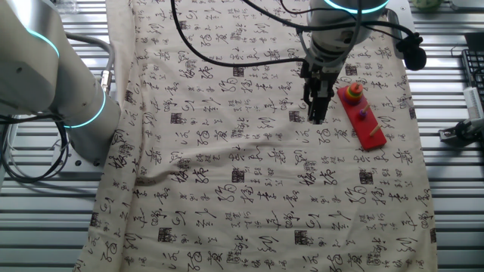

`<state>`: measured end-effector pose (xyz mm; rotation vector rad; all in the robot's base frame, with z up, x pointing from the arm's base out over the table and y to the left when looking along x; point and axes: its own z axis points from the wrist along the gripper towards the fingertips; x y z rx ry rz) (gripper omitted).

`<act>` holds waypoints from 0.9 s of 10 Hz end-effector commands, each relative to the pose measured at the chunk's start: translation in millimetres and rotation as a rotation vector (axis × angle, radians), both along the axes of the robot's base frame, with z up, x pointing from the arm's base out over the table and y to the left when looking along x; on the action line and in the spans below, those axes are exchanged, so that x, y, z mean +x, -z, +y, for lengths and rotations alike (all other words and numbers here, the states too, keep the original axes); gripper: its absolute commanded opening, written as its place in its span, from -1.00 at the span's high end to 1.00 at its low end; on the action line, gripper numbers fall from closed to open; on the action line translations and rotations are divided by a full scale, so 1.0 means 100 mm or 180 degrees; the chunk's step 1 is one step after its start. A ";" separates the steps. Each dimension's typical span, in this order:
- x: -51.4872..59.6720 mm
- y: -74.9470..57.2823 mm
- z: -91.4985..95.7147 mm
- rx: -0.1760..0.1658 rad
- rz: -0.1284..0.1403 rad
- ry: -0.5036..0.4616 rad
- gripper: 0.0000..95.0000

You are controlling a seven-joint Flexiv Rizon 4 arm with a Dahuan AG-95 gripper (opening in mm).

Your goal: Take out one Hanoi block and throw it aside

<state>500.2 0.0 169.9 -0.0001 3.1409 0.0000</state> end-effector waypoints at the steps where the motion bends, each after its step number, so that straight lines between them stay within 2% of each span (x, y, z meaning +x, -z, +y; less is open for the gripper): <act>1: 0.00 0.00 0.00 0.0102 -0.0098 0.0251 1.00; 9: 0.00 0.00 0.00 0.0070 -0.0099 0.0223 1.00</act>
